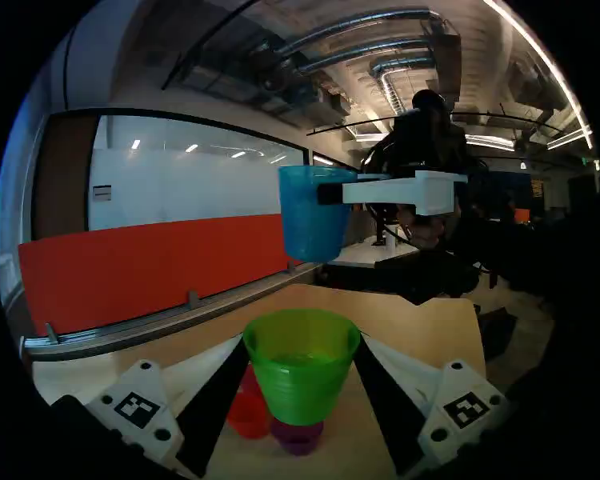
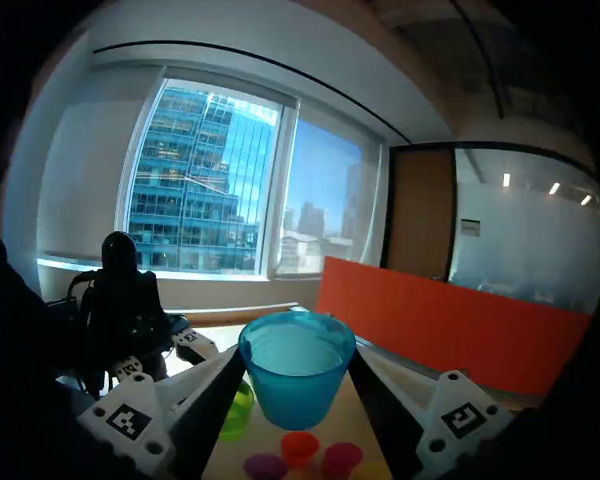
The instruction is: Pour water
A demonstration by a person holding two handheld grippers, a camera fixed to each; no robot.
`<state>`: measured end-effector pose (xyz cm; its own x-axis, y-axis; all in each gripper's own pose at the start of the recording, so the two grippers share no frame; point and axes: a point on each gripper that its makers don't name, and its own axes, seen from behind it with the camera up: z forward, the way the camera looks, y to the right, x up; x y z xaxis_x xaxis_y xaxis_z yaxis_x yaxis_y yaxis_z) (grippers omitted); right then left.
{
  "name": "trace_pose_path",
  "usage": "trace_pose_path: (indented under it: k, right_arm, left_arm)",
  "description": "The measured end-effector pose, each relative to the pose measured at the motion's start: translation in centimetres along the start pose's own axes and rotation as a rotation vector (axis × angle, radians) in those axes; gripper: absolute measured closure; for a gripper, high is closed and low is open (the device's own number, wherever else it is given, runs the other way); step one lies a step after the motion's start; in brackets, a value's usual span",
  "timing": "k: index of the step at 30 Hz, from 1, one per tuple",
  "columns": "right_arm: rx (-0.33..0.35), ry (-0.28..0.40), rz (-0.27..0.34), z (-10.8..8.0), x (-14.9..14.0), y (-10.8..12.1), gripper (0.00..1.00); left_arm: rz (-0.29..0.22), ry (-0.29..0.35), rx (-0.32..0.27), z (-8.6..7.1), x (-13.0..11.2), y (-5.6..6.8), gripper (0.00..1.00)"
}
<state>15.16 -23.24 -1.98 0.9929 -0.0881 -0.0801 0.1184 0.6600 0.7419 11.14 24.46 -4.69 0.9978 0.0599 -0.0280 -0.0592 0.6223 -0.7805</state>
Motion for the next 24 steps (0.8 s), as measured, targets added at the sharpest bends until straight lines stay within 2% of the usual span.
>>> trace_pose_path:
  k: [12,17,24]
  right_arm:
    - [-0.056,-0.013,0.021,-2.8,-2.2,2.5,0.10]
    - [-0.070,-0.023,0.034,-3.8,-3.4,3.2,0.10]
    - [-0.064,-0.042,0.036,-4.0,-5.2,3.3,0.10]
  left_arm:
    - [0.009,-0.021,0.078,-2.0,-0.4,-3.2,0.13]
    - [0.015,-0.041,0.097,-2.7,-1.0,-3.9,0.13]
    - [0.016,-0.063,0.106,-3.2,-1.6,-4.3,0.13]
